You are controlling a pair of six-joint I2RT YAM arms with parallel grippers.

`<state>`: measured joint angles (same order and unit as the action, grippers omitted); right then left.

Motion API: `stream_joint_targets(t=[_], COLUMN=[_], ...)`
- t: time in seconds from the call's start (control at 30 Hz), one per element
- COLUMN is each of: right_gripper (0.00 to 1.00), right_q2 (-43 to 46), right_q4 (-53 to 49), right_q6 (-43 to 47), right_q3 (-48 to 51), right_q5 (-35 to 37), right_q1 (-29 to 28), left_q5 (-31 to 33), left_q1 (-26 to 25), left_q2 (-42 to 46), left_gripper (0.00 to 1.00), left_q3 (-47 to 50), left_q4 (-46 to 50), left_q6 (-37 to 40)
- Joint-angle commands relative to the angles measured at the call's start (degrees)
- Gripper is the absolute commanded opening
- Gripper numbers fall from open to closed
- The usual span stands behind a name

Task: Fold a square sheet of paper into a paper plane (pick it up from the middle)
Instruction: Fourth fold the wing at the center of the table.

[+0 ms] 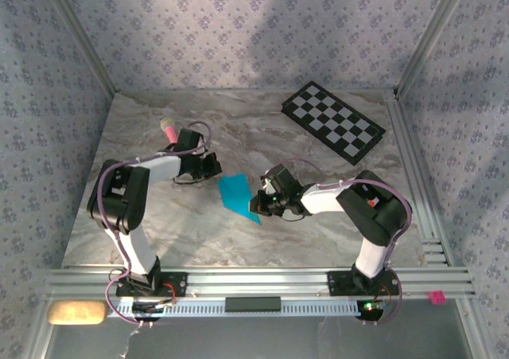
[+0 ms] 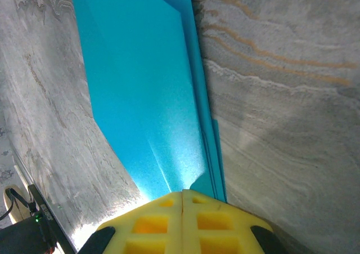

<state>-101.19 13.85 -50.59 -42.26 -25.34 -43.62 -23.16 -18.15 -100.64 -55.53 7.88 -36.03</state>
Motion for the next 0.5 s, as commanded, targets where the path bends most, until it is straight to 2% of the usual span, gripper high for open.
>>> stream_joint_targets(t=[0.0,0.27,0.47], right_gripper=[0.0,0.0,0.0], right_q2=[-3.3,-3.3,-3.3], right_q4=[-11.8,-11.9,-11.9], right_q6=[1.2,1.0,0.9], right_q3=[2.8,2.8,2.8], right_q5=[2.7,3.1,3.0], right_q1=[0.0,0.2,0.2], left_q5=[-2.4,-7.4,-7.1], left_q1=[-2.4,-11.1,-16.9], left_q2=[5.7,8.7,8.3], left_gripper=[0.0,0.0,0.0], left_q3=[1.3,9.5,12.2], left_q4=[0.9,-5.0,-7.7], left_q6=[0.1,-6.9,-9.7])
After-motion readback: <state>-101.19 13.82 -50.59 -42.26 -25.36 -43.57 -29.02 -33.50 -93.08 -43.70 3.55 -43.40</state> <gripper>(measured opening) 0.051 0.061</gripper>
